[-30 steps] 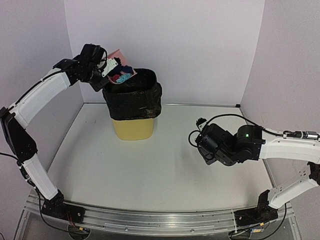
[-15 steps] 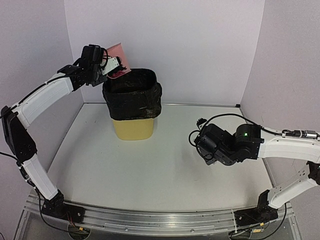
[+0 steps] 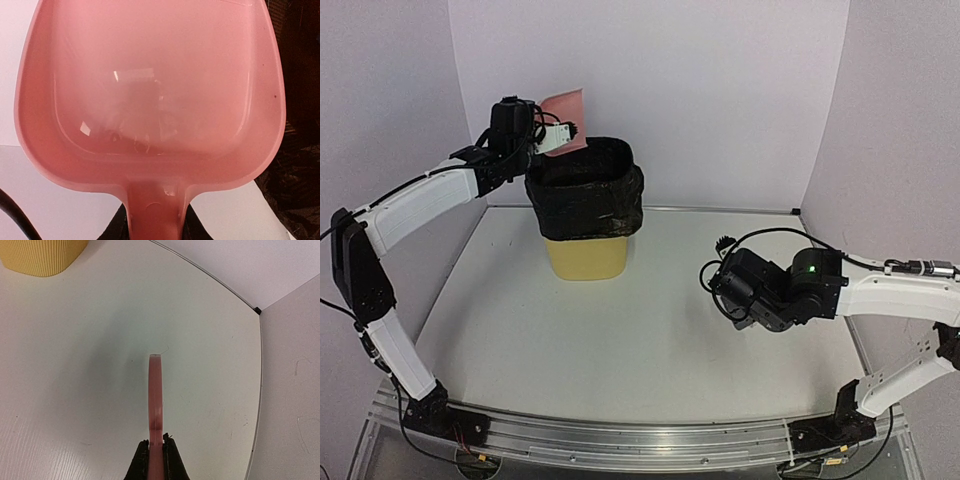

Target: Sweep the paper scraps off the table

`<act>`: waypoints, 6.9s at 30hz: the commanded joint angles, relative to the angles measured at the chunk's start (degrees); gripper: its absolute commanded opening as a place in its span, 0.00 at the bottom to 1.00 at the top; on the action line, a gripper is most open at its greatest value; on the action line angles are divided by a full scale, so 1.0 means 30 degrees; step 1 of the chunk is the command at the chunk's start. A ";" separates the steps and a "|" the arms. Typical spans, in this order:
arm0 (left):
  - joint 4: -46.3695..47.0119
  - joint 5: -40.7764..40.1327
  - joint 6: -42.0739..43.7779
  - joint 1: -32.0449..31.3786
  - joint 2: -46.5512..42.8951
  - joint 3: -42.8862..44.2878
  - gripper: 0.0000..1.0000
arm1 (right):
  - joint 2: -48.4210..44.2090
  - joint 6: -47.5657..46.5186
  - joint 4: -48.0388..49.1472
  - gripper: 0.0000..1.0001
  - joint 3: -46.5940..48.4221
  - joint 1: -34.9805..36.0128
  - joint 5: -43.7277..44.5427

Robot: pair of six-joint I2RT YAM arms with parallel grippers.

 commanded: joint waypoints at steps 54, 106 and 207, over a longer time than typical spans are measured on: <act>-0.3559 1.3757 -3.3248 -1.0480 -0.1585 -1.2306 0.01 | -0.5002 0.2526 -0.0248 0.00 -0.1498 -0.0003 0.3723; -0.5313 0.8188 -3.9066 -1.3200 0.1315 -0.8160 1.00 | -0.4206 0.1200 -0.0254 0.00 -0.1238 0.0009 0.1468; -1.0062 0.4200 -4.6930 -1.0490 -1.4282 -2.1157 1.00 | 1.2086 -1.6487 0.5322 0.27 0.8071 0.1461 -0.7774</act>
